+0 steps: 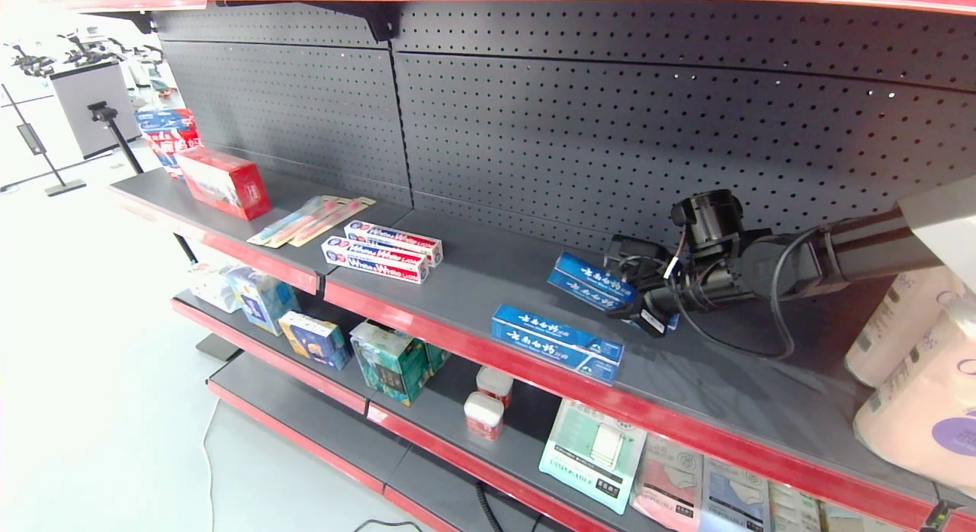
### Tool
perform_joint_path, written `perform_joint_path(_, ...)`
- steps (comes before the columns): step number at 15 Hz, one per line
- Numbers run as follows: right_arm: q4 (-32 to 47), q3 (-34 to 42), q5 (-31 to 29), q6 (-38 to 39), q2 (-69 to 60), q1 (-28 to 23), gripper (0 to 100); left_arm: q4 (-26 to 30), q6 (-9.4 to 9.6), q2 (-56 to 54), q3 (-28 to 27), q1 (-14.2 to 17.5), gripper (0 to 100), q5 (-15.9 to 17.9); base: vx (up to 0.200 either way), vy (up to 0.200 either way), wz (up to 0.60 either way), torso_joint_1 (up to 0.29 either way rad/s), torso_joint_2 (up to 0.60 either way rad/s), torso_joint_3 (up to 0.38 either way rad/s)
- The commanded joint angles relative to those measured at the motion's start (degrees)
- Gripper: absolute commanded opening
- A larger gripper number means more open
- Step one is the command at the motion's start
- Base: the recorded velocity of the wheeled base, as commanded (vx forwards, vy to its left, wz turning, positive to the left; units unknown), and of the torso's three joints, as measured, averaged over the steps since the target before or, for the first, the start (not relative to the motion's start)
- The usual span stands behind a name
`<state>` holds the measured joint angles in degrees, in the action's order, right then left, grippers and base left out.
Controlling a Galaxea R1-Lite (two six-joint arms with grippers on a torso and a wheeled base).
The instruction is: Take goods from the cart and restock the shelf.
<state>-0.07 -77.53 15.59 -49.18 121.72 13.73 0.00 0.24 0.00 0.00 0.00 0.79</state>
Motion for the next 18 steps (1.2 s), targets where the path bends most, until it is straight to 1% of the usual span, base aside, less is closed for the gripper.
perform_joint_path(1,-0.01,-0.25,-0.47,-0.04,-0.08,0.34,0,0.0,0.02,0.0,0.0,0.0,100,0.0,0.0,0.0,0.0,0.0,0.0,0.0)
perform_joint_path(12,-0.01,-0.16,-1.0,0.13,0.88,1.65,0,0.0,0.02,0.0,0.0,0.0,100,0.0,0.0,0.0,0.0,0.0,0.0,0.0)
perform_joint_path(13,-0.19,-0.25,-1.0,0.31,1.32,1.92,100,0.0,0.02,0.0,0.0,0.0,100,0.0,0.0,0.0,0.0,0.0,0.0,0.0)
perform_joint_path(18,-0.19,-0.34,-1.88,0.4,1.15,1.3,100,0.0,0.02,0.0,0.0,0.0,100,0.09,0.0,0.0,0.0,0.0,0.0,0.0)
